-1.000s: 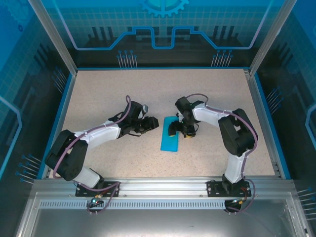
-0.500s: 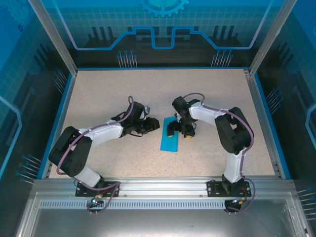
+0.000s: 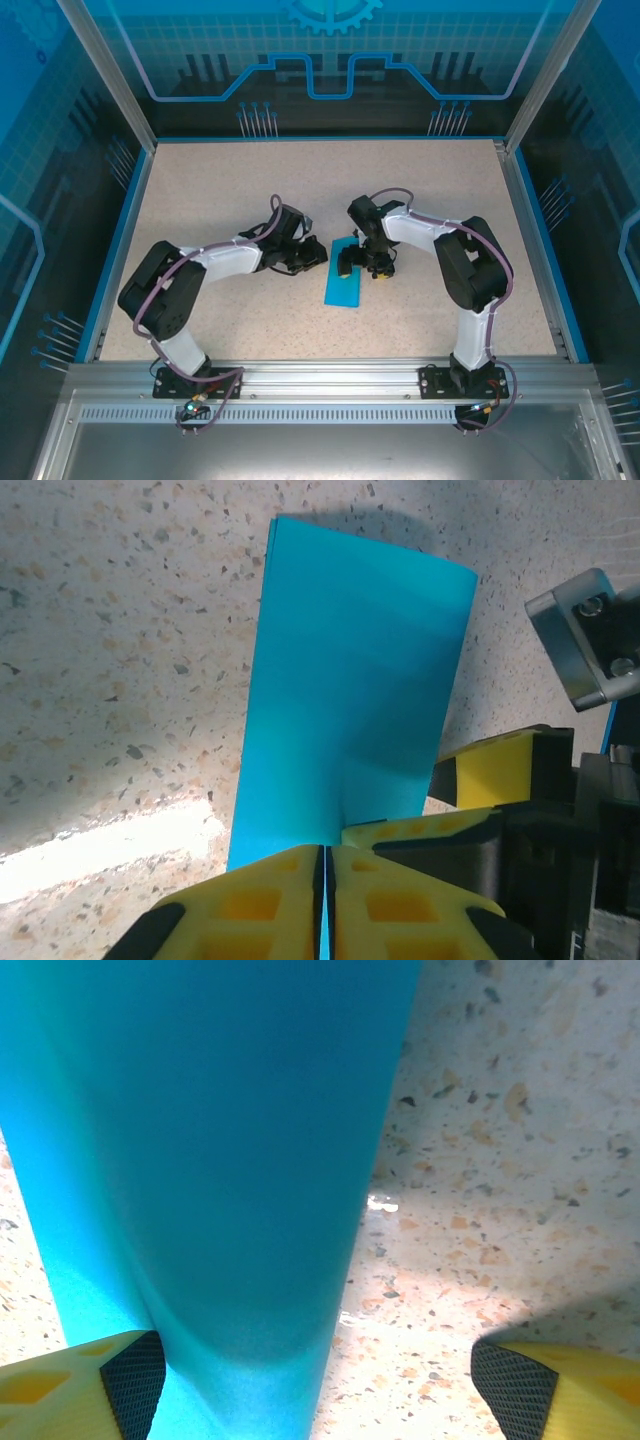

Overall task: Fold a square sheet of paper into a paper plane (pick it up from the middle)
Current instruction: Fold the square sheet of paper in half at the center of the table.

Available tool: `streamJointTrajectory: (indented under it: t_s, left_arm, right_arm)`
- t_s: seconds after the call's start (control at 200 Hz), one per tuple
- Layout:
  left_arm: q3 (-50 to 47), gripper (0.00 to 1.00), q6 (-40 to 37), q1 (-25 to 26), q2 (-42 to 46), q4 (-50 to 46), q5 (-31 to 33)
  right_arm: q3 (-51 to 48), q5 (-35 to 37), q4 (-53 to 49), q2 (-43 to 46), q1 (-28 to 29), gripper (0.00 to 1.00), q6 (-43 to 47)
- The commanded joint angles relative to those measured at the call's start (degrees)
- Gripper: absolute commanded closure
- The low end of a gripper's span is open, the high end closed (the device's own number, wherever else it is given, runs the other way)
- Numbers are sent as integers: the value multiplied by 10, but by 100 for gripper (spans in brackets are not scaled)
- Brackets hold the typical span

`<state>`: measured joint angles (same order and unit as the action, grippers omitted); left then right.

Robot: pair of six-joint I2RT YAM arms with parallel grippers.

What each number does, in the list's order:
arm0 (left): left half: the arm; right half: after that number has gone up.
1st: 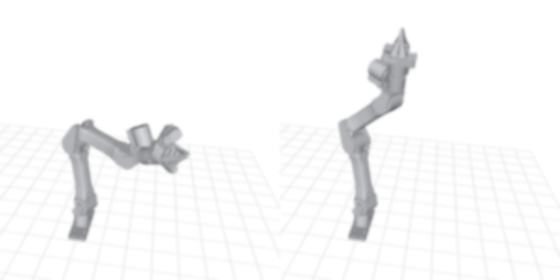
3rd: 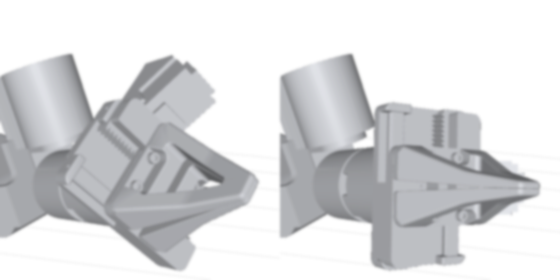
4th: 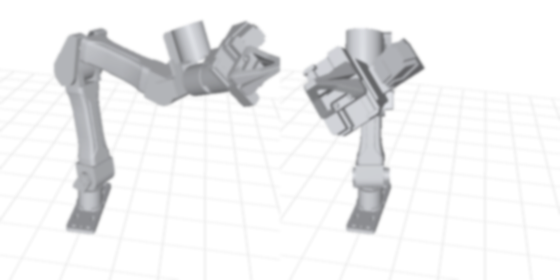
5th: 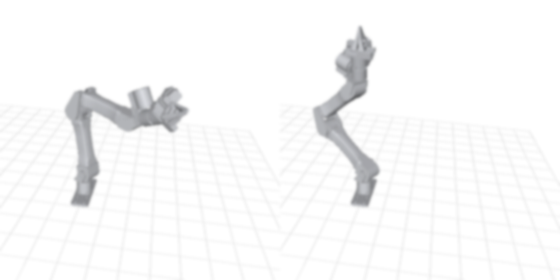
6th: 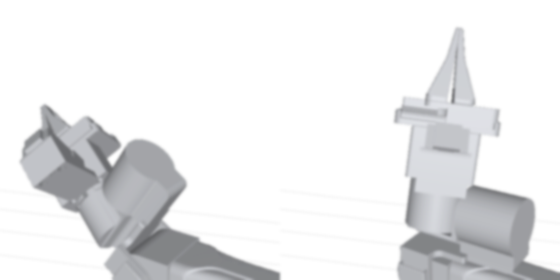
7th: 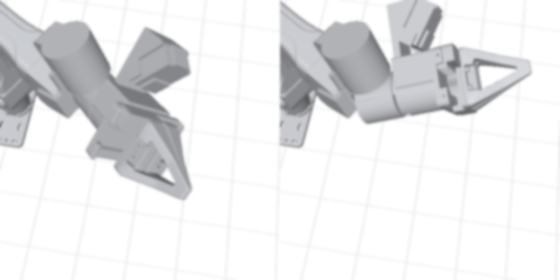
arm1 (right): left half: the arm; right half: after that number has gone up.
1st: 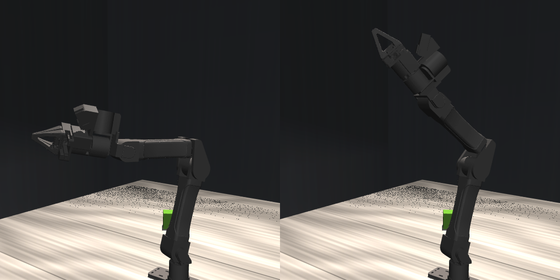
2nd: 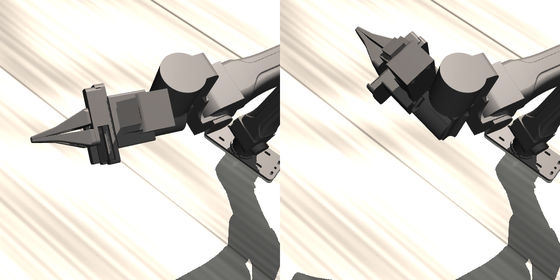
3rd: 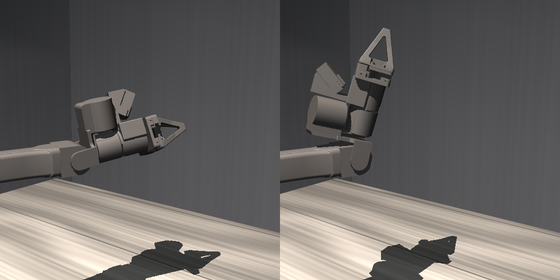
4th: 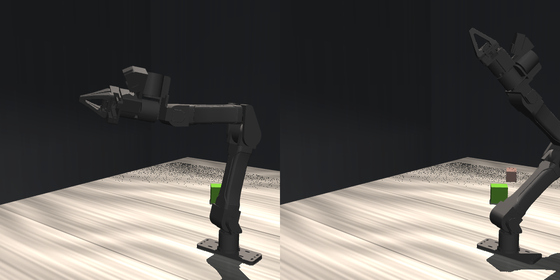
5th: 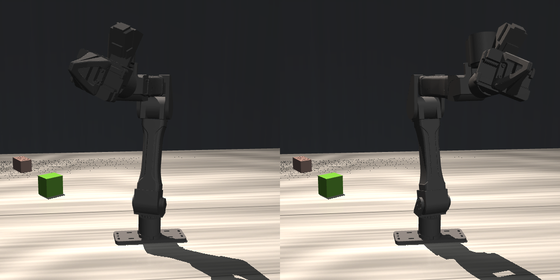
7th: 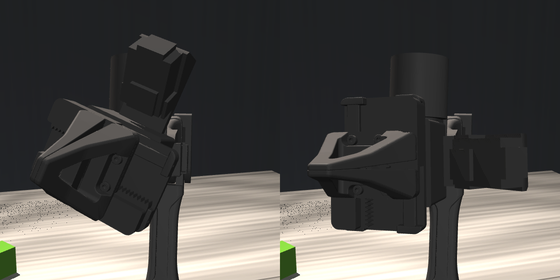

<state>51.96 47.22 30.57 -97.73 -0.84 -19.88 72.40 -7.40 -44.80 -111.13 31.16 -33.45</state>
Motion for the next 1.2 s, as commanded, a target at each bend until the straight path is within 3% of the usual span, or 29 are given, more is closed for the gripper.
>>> streamJointTrajectory:
  t_s: [0.0,0.08,0.4,0.605,0.79,1.195]
  left_arm:
    - [23,91,16,6,-22,-9,-13]
    - [28,95,20,7,-34,-8,-17]
    - [36,94,19,12,-32,-18,-4]
    - [14,94,31,12,5,-24,52]
    - [0,92,37,12,30,-29,86]
    - [7,91,38,12,19,-26,70]
  right_arm:
    - [-38,39,14,-67,5,12,1]
    - [-41,40,16,-66,5,12,2]
    - [-39,48,10,-68,-4,13,14]
    - [-40,48,9,-67,-8,17,32]
    - [-38,45,9,-72,-8,15,32]
    - [-19,34,6,-88,-8,13,35]
